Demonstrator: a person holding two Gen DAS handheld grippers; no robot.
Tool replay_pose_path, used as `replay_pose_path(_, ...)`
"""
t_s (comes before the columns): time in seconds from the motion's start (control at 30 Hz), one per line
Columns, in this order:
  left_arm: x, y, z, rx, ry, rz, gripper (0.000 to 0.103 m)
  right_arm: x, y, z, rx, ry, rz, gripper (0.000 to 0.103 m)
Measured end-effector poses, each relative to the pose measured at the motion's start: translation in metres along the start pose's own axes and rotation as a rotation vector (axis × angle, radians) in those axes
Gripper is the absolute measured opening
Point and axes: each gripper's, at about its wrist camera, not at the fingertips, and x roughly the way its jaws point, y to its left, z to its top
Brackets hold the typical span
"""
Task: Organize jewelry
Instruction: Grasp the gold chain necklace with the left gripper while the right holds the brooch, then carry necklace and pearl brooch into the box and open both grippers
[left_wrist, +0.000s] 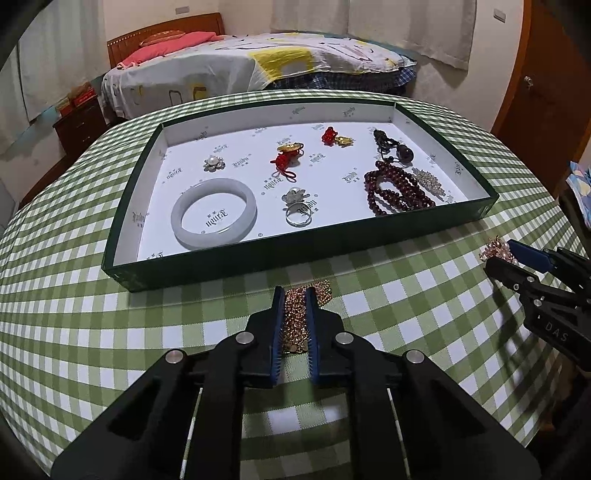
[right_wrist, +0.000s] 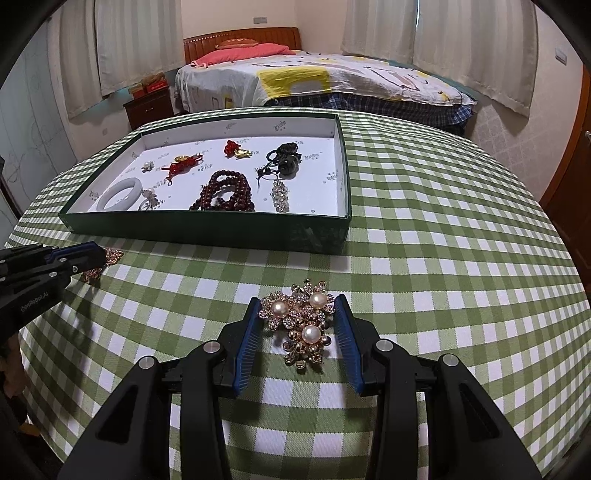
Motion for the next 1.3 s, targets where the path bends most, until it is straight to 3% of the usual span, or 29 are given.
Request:
replay_pose_path(0.1, 0.001, 0.002, 0.001, -0.013, 0.015, -0.025, 0.012, 0.0, 0.001, 0.0, -0.003, 0.0, 0.0, 0.04)
replay_pose_path(0.13, 0.001, 0.003, 0.001, -0.019, 0.018, -0.027, 0.017, 0.001, 0.002, 0.0, -0.004, 0.0, 0.001, 0.04)
replay_pose_path(0.17, 0.001, 0.004, 0.0, -0.023, 0.02, -0.03, 0.034, 0.001, 0.002, 0.0, -0.006, 0.0, 0.001, 0.04)
replay_pose_path(0.2, 0.0, 0.006, 0.0, -0.028, 0.019, -0.025, 0.043, 0.001, 0.002, -0.001, -0.006, 0.0, 0.002, 0.04)
replay_pose_path(0.3, 0.0, 0.007, 0.0, -0.029, 0.015, -0.027, 0.046, 0.001, 0.002, -0.001, -0.007, 0.001, 0.004, 0.04)
replay_pose_path(0.43, 0.006, 0.008, 0.002, -0.026, 0.024, -0.036, 0.045, 0.001, 0.001, -0.001, -0.005, 0.0, 0.006, 0.04)
replay_pose_path(0.57, 0.008, 0.0, 0.003, 0.023, 0.011, -0.045, 0.014, 0.002, 0.001, -0.001, -0.004, 0.001, 0.004, 0.04)
replay_pose_path(1.3, -0.016, 0.0, -0.002, 0.019, -0.047, -0.045, 0.01, -0.006, 0.003, -0.001, -0.002, -0.028, 0.002, 0.04)
